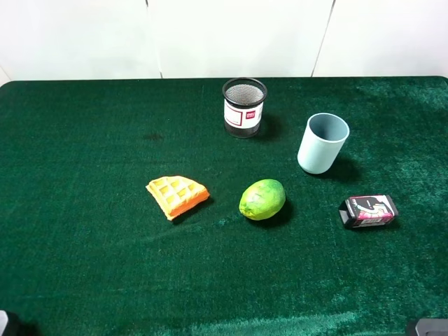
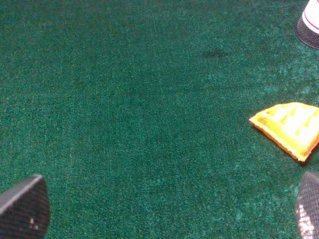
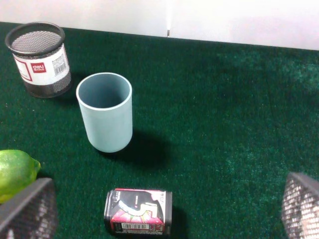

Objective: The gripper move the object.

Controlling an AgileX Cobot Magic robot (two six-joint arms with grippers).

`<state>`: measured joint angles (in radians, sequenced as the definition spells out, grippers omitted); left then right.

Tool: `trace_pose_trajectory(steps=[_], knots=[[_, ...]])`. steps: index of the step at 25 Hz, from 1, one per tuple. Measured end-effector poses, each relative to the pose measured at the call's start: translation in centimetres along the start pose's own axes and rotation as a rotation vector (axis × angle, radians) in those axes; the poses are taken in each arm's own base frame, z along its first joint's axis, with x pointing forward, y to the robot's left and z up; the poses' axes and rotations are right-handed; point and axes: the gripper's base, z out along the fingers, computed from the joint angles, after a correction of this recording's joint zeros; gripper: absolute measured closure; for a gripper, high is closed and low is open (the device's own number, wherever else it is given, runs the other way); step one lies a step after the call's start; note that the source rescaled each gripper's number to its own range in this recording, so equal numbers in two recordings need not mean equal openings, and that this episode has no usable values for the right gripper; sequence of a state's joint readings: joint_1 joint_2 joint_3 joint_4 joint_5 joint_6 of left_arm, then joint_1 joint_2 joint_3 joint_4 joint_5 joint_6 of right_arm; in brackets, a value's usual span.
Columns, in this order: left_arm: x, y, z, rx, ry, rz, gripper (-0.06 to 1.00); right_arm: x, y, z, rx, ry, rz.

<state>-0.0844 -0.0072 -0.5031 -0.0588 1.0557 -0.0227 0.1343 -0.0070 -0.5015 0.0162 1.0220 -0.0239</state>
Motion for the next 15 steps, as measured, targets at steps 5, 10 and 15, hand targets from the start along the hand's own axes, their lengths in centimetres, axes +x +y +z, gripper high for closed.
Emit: trace_pose_trajectory(steps=[5,10,15], knots=[[0.0,-0.01,0.0,0.001,0.0,0.0,-0.06,0.0,0.0,0.0,0.0,0.0,0.0],[0.0,-0.01,0.0,0.001,0.0,0.0,-0.06,0.0,0.0,0.0,0.0,0.0,0.0],[0.0,-0.01,0.0,0.001,0.0,0.0,-0.06,0.0,0.0,0.0,0.0,0.0,0.0]])
